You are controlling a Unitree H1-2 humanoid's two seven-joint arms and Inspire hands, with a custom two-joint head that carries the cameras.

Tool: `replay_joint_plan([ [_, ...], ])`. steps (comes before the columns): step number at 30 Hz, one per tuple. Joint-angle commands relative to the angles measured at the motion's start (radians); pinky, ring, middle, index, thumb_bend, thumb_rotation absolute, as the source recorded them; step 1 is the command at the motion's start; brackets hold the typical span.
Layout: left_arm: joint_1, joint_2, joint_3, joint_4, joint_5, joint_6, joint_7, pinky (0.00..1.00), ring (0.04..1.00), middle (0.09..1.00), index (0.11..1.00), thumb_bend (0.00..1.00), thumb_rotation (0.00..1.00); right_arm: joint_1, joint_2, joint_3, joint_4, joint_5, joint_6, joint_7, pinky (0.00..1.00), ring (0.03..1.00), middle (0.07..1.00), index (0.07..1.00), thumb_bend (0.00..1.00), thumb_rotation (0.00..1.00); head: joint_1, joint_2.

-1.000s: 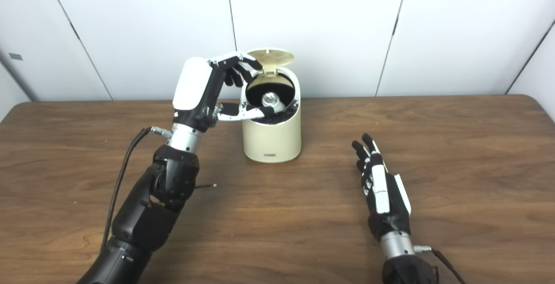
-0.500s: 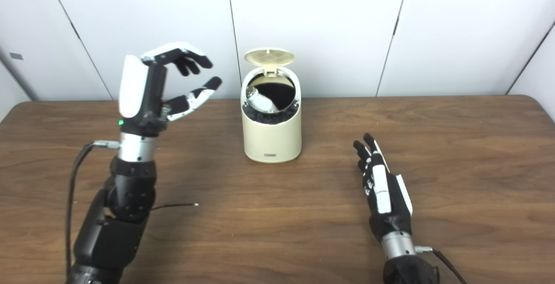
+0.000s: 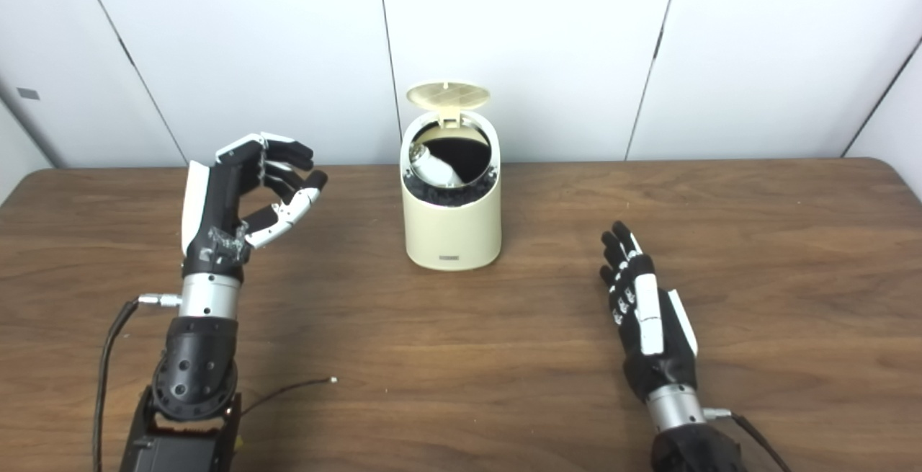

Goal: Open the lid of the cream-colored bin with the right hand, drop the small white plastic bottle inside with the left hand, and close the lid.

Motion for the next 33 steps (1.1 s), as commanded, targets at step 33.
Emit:
replay_joint_plan([
  [33,0.167,-0.049,0.026,0.158,-0.199,0.043,-0.053,1.00,1.000,1.000,1.000,0.63,1.00,-0.612,-0.220,0.238,-0.048,-0.457,0.270,0.075,0.87,0.929,0.942,0.907,0.64,1.00,-0.035,0.012],
])
